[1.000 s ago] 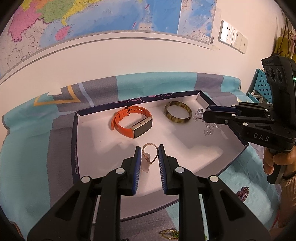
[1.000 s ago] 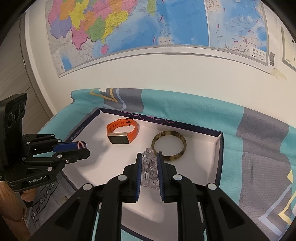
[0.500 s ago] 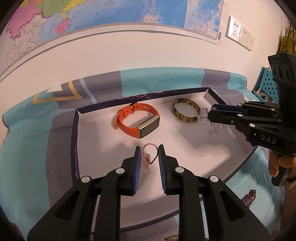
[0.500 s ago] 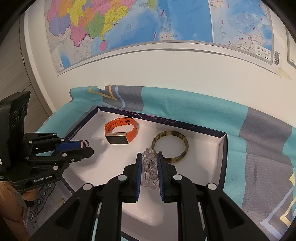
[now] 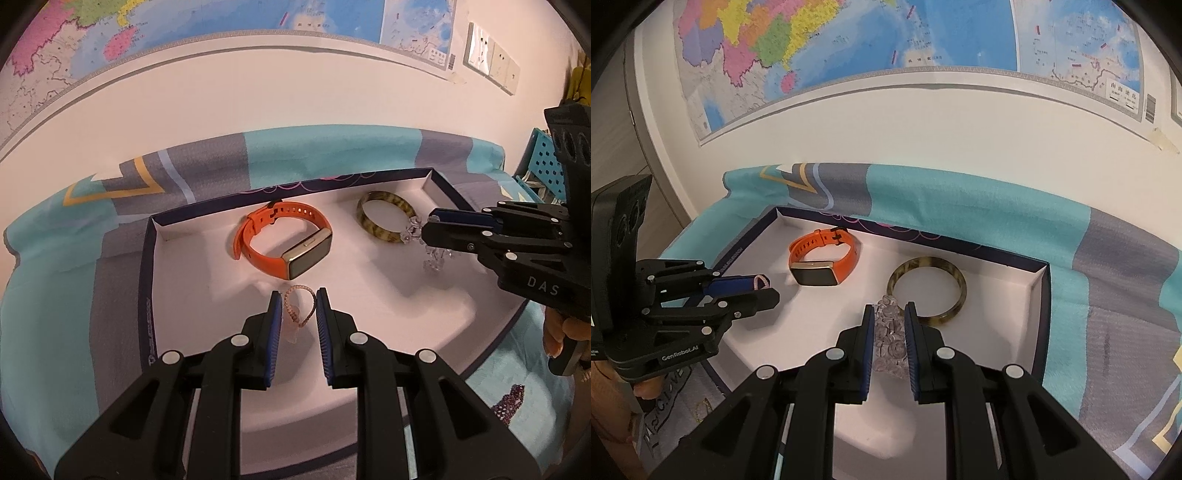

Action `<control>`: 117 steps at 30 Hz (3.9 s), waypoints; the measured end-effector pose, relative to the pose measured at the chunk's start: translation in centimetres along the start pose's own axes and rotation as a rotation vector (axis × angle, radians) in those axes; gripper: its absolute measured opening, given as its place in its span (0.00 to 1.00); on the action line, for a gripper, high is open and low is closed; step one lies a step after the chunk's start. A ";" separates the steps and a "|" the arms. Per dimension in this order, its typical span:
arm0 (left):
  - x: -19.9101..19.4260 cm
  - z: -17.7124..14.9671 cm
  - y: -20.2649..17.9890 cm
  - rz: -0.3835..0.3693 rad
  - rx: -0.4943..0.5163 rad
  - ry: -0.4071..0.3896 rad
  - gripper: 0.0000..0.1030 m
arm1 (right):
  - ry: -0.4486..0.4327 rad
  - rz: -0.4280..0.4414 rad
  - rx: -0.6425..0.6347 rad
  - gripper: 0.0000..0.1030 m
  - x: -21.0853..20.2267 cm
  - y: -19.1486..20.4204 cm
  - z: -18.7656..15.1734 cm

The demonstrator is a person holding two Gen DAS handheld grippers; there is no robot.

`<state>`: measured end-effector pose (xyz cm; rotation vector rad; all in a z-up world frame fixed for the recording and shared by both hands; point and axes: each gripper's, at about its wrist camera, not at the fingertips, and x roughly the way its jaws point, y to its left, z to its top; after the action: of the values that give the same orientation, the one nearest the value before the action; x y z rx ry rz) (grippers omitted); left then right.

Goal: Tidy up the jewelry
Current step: 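Carry crystal bracelet and pink ring into the box and release both, then withdraw both open tools from the box, then grasp dark beaded necklace with right tool while left tool grasps black ring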

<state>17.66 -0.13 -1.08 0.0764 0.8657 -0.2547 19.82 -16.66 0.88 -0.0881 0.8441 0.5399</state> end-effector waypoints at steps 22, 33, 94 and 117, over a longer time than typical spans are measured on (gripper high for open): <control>2.3 0.6 -0.1 0.027 0.019 0.040 0.22 | 0.008 0.001 0.006 0.17 1.4 0.0 0.2; -0.6 0.0 0.1 0.041 0.023 -0.028 0.35 | -0.017 0.026 0.055 0.30 -1.0 -1.0 -0.7; -9.8 -13.6 -2.4 -0.112 0.067 -0.038 0.48 | -0.032 0.204 -0.086 0.01 -12.0 6.3 -12.0; -10.0 -15.8 -5.2 -0.061 0.139 0.013 0.22 | -0.015 0.224 -0.030 0.02 -10.7 5.9 -12.6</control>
<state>-1.62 -0.54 -3.48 0.1816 0.8633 -0.3721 2.54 -19.56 1.09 -0.0169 0.8367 0.7630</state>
